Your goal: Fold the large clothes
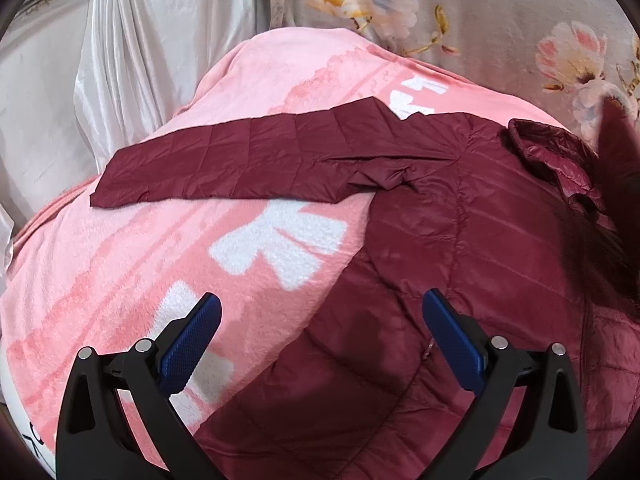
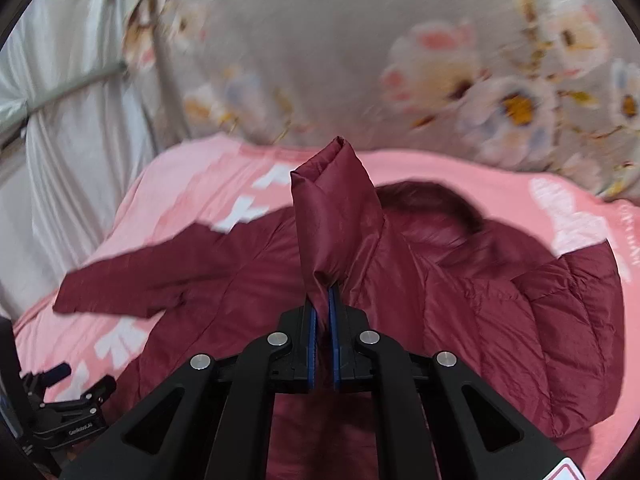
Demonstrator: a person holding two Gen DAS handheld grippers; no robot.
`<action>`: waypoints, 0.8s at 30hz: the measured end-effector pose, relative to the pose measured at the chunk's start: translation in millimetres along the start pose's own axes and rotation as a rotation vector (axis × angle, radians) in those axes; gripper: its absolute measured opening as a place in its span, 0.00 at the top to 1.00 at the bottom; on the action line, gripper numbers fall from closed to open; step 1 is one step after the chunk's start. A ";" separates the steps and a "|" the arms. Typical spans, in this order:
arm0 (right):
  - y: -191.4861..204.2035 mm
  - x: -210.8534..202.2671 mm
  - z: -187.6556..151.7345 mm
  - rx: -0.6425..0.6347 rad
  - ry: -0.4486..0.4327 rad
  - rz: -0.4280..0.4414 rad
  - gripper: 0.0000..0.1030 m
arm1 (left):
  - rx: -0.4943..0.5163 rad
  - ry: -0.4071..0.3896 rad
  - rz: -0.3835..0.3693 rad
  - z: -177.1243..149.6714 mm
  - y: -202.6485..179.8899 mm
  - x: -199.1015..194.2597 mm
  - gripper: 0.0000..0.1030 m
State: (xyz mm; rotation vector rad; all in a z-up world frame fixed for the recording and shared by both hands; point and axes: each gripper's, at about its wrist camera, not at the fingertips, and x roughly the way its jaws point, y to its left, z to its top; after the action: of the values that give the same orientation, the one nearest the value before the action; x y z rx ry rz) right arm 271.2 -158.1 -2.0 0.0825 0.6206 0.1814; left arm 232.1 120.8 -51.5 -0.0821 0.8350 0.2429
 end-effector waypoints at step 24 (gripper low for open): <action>-103.0 -55.1 -62.4 0.315 0.093 0.038 0.31 | -0.241 0.333 -0.623 40.8 -50.9 53.3 0.05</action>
State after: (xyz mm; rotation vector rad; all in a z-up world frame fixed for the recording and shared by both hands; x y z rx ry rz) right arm 205.6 -268.4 -34.6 0.3921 0.7376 0.1233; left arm 308.5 87.9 -64.9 -0.6114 1.0640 -0.2676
